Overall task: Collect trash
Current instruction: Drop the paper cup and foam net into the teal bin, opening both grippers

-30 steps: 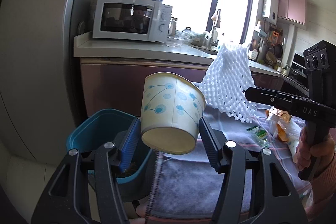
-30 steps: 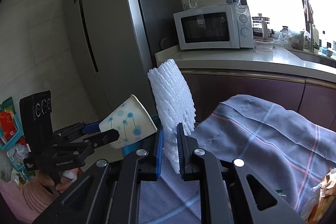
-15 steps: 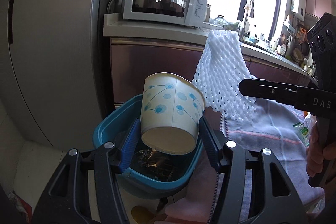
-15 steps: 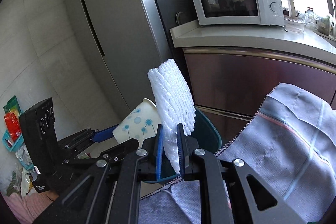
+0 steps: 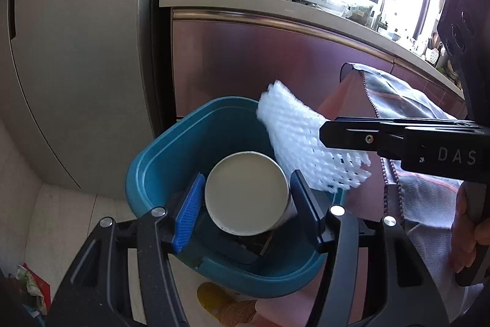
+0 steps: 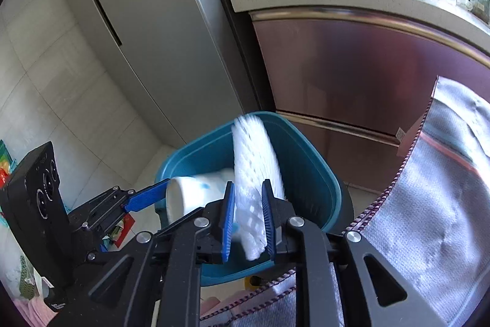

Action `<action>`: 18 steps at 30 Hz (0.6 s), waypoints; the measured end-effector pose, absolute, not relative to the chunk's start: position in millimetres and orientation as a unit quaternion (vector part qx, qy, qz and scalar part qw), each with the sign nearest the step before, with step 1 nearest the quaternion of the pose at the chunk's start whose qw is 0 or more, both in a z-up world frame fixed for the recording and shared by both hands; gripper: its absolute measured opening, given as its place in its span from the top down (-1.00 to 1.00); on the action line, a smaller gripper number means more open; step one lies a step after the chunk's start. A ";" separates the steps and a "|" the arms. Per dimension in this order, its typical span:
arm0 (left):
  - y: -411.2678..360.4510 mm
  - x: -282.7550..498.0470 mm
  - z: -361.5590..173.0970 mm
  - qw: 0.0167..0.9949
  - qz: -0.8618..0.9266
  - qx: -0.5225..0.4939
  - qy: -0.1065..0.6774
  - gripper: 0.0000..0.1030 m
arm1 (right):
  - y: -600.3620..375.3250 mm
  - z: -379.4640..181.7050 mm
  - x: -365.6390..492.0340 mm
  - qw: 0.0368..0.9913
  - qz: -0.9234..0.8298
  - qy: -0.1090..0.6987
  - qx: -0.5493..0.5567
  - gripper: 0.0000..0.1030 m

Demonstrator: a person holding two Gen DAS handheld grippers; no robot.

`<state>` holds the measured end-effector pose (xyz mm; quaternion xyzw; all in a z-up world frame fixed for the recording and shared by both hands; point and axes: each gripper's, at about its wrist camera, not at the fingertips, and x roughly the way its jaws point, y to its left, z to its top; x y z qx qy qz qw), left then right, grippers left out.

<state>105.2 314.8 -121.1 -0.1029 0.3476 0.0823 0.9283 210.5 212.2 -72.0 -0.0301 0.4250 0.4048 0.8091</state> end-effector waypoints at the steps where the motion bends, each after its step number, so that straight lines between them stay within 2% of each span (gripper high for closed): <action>1: 315.6 108.5 -124.1 0.927 0.083 -0.103 0.351 -0.08 | 212.4 -73.2 212.2 0.808 0.403 0.429 -0.027 0.66; 10: 308.8 104.1 -120.7 0.932 0.076 -0.118 0.335 -0.10 | 189.7 -69.9 200.8 0.815 0.401 0.417 -0.016 0.53; 18: 269.8 75.2 -72.3 0.958 0.025 -0.106 0.265 -0.21 | 128.1 -37.4 160.2 0.837 0.408 0.365 0.003 0.23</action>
